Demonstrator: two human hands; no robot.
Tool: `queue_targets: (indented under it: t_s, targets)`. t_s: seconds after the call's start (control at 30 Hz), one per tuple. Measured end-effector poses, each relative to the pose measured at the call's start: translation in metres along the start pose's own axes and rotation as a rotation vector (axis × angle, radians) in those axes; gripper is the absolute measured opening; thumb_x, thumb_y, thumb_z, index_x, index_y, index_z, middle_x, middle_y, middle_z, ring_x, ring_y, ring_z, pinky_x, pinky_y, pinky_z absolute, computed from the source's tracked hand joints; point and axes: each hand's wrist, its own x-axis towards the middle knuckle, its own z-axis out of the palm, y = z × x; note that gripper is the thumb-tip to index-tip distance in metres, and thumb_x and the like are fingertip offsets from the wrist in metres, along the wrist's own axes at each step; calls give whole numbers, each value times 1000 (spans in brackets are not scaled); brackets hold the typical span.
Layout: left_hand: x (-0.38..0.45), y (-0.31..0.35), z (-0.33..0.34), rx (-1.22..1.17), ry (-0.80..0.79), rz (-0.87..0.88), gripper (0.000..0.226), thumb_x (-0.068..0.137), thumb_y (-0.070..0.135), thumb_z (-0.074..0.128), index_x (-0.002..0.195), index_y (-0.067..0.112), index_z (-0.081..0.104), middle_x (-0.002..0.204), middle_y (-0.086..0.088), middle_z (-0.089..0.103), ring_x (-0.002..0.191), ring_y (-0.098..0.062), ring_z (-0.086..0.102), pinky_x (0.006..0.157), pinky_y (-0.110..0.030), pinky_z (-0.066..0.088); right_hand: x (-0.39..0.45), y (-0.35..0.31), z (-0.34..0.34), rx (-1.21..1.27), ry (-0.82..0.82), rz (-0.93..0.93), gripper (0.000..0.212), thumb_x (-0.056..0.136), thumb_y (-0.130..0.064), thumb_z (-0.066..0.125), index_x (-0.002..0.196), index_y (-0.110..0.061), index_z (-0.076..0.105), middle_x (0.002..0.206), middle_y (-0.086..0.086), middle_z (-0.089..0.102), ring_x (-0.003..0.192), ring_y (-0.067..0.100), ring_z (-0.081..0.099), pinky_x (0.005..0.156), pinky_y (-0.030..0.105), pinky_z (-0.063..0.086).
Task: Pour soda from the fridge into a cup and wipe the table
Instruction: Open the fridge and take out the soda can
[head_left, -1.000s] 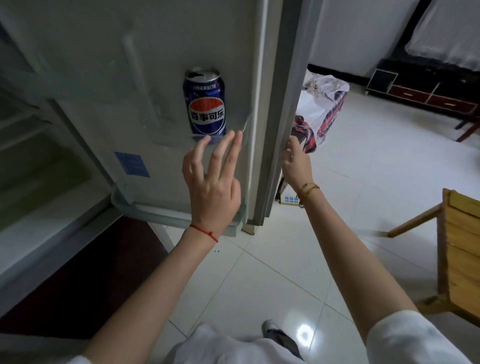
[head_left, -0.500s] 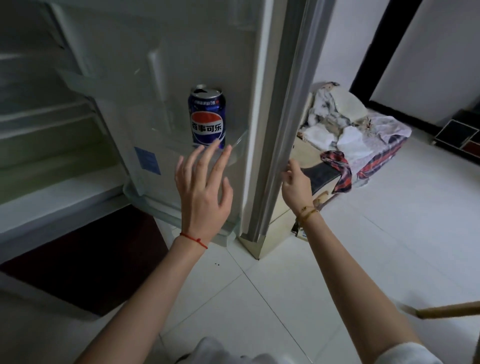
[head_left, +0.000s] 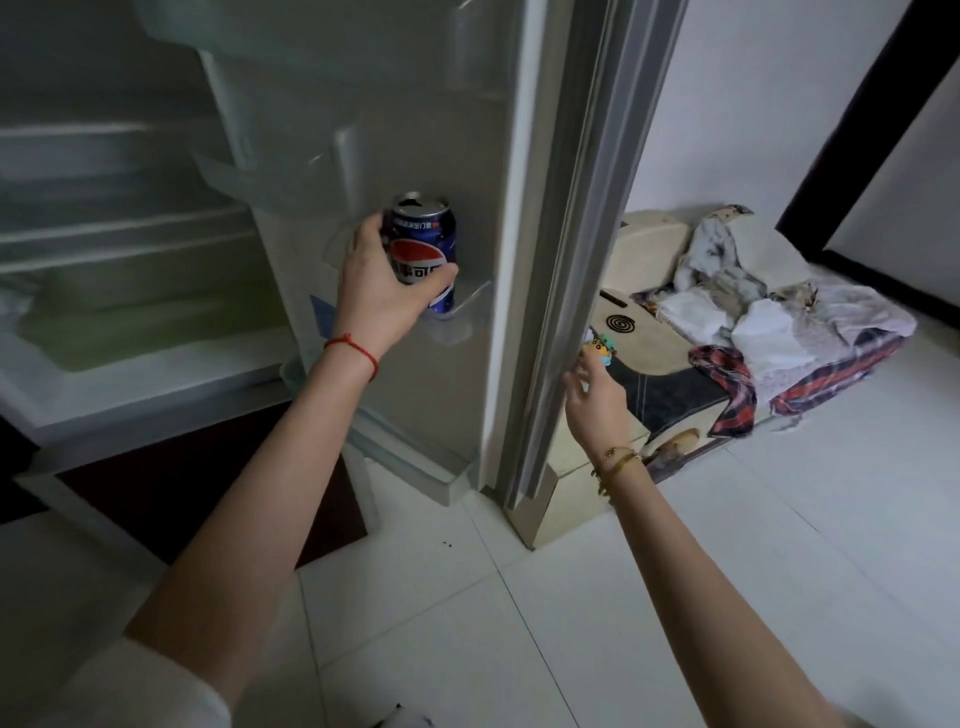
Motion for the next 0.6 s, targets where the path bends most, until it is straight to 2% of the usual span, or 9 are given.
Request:
queue_targets:
  t_s: [0.1, 0.27, 0.37, 0.5, 0.6]
  targets:
    - [4, 2, 1, 12, -18, -8, 74, 72, 34, 84, 131, 8, 49, 132, -6, 54, 121, -20, 53, 95, -24, 41, 0, 2, 1, 0, 22, 12, 26, 96, -10, 49, 122, -11, 51, 113, 12, 64, 105, 30, 62, 89, 40, 49]
    - [9, 2, 1, 7, 11, -43, 63, 73, 30, 82, 126, 10, 55, 123, -4, 64, 108, -15, 59, 83, -20, 41, 1, 3, 5, -2, 32, 21, 30, 96, -10, 49, 125, -14, 50, 113, 10, 65, 104, 28, 63, 89, 40, 51]
    - [8, 0, -1, -45, 40, -63, 65, 67, 31, 85, 123, 13, 57, 117, 0, 66, 104, -13, 62, 86, -24, 49, -1, 5, 5, 0, 28, 5, 27, 95, -9, 49, 121, -14, 51, 109, 8, 65, 101, 27, 64, 86, 38, 52]
    - [-1, 2, -3, -184, 127, -53, 66, 63, 29, 87, 121, 14, 58, 111, 3, 67, 96, -7, 65, 86, -22, 54, -3, 4, 4, 2, 30, 0, 28, 95, -9, 49, 122, -16, 52, 108, 7, 66, 98, 26, 64, 84, 39, 53]
    - [-8, 6, -10, -305, 186, -30, 71, 61, 35, 87, 122, 16, 58, 112, 6, 67, 99, -3, 66, 87, -22, 55, -7, 2, 4, -6, 39, -15, 29, 95, -9, 49, 123, -16, 51, 108, 7, 67, 97, 26, 64, 84, 40, 54]
